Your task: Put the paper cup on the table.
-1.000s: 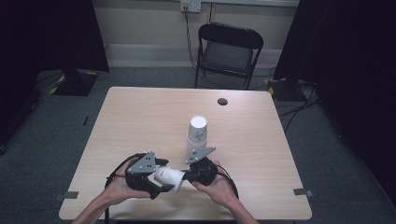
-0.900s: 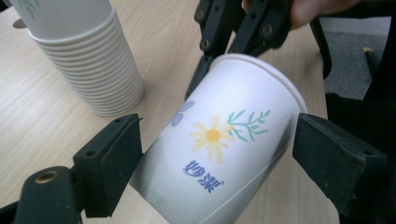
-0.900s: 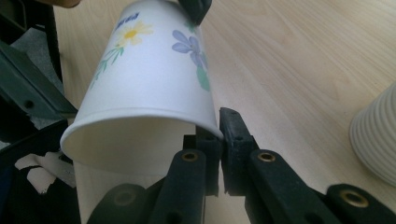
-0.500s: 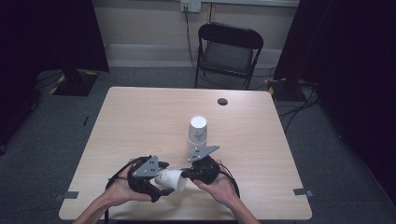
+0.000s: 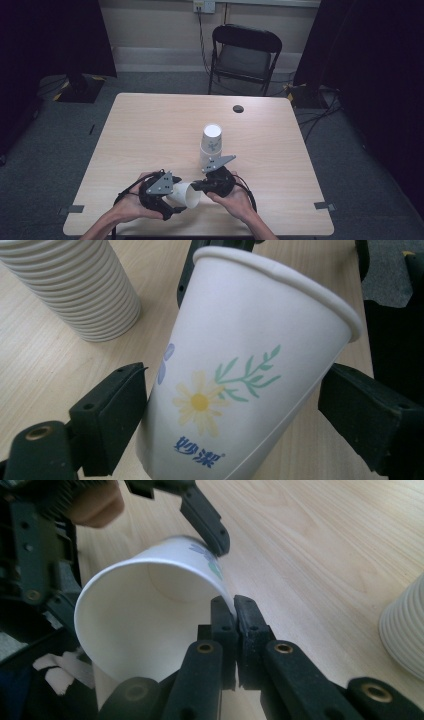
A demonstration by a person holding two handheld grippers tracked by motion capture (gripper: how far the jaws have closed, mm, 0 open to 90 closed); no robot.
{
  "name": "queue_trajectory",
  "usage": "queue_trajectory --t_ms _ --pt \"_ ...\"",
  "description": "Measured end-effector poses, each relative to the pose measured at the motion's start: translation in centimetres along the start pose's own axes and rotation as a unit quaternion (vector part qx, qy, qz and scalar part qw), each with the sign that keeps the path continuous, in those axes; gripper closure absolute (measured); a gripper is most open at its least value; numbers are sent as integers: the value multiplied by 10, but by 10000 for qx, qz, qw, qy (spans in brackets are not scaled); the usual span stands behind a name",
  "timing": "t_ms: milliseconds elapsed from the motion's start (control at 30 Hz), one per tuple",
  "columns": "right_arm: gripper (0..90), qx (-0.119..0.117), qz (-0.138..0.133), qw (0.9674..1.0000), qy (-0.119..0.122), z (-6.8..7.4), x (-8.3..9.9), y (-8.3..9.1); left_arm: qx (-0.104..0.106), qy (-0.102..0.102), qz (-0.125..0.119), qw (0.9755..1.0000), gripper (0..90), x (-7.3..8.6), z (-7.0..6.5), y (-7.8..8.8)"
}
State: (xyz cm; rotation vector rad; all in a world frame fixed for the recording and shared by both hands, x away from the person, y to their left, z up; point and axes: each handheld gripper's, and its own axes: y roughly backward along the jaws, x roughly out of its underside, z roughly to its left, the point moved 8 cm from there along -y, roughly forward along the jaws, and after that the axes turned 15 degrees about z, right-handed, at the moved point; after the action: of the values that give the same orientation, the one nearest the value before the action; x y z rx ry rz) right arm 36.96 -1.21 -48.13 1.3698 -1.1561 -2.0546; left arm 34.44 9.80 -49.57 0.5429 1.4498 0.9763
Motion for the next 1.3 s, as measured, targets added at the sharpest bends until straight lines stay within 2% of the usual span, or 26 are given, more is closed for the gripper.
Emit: queue_trajectory --t_ms 33,300,533,633,667,767,800,833,867,900,933,967,1100,1200,1233,1300 --pt "890 -18 -29 10000 -8 0 -1 1 -18 -28 61 10000 136 1 0 0" --pt "890 -154 -220 9995 -176 -1 -4 5 -210 67 -10 9998 177 -1 1 -3" --pt "886 -102 -280 9993 -219 -1 -6 5 -330 167 35 9993 207 -1 1 -7" --pt "874 -76 -391 9989 -265 -3 -8 7 -214 411 -166 9988 215 -4 3 -3" --pt "863 -67 -495 9983 -300 -4 -9 9 -102 588 -309 9977 226 -6 4 0" --pt "840 -55 -735 9968 -320 -6 -11 15 112 847 -602 9945 253 -10 6 6" --pt "832 -75 -841 9959 -332 -7 -12 17 112 847 -602 9945 260 -10 6 6" --pt "823 -123 -950 9948 -357 -7 -13 20 209 963 -731 9924 264 -12 6 9" --pt "806 -162 -1056 9936 -379 -8 -14 22 209 963 -731 9924 266 -12 6 9" --pt "781 -177 -1138 9927 -363 -8 -14 24 243 1052 -791 9910 267 -13 7 10" --pt "781 -177 -1138 9927 -363 -8 -14 24 243 1052 -791 9910 268 -13 7 10" --pt "759 -124 -1206 9919 -391 -10 -14 26 363 1187 -912 9881 268 -13 9 11" --pt "774 -182 -1277 9906 -447 -10 -14 26 440 1392 -1068 9835 270 -14 12 15" --pt "843 -182 -1352 9895 -483 -9 -16 26 384 1355 -1047 9845 274 -14 12 14" --pt "857 -204 -1364 9892 -503 -9 -17 26 250 1277 -981 9866 274 -14 10 11" --pt "870 -190 -1322 9896 -537 -8 -17 25 112 1198 -874 9889 267 -14 9 9"
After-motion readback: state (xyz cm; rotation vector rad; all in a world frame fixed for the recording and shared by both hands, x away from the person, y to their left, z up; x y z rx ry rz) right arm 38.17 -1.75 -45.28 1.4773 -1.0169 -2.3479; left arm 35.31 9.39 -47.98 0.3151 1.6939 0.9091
